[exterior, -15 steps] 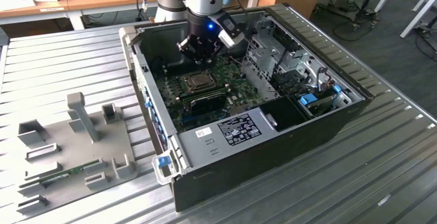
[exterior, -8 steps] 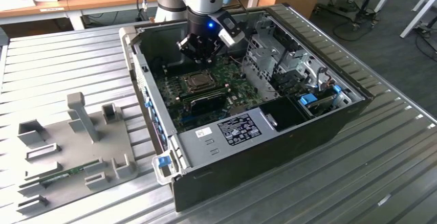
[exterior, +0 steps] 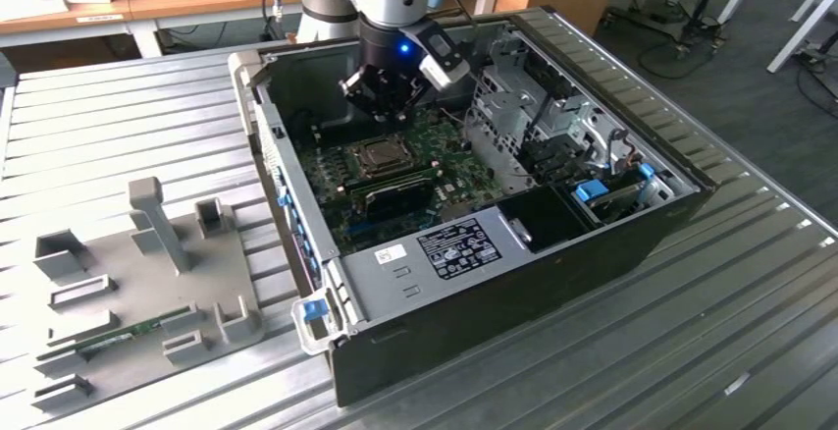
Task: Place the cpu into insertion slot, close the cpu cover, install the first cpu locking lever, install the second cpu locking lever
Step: 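Install the second cpu locking lever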
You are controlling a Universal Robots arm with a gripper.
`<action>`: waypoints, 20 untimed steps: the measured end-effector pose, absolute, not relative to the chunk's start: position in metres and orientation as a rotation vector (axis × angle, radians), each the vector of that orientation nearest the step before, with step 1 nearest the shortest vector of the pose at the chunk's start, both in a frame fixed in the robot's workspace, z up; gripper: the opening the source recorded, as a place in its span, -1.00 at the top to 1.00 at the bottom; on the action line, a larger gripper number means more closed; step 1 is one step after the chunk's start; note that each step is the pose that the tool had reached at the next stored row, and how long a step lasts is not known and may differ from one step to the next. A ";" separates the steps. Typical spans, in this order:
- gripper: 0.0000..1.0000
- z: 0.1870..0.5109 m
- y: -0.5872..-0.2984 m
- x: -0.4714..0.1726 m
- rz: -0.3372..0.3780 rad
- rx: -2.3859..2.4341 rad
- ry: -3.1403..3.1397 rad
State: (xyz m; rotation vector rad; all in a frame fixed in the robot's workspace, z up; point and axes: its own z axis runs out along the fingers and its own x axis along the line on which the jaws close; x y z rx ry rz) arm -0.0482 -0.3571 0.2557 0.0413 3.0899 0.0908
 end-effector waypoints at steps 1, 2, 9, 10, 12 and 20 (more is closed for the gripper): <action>0.79 0.256 -0.358 -0.048 0.091 0.041 3.090; 0.79 0.256 -0.358 -0.048 0.091 0.041 3.090; 0.79 0.256 -0.363 -0.048 0.091 0.042 3.090; 0.79 0.256 -0.364 -0.048 0.091 0.042 3.090; 0.79 0.256 -0.365 -0.048 0.091 0.042 3.090; 0.79 0.255 -0.371 -0.049 0.084 0.042 3.090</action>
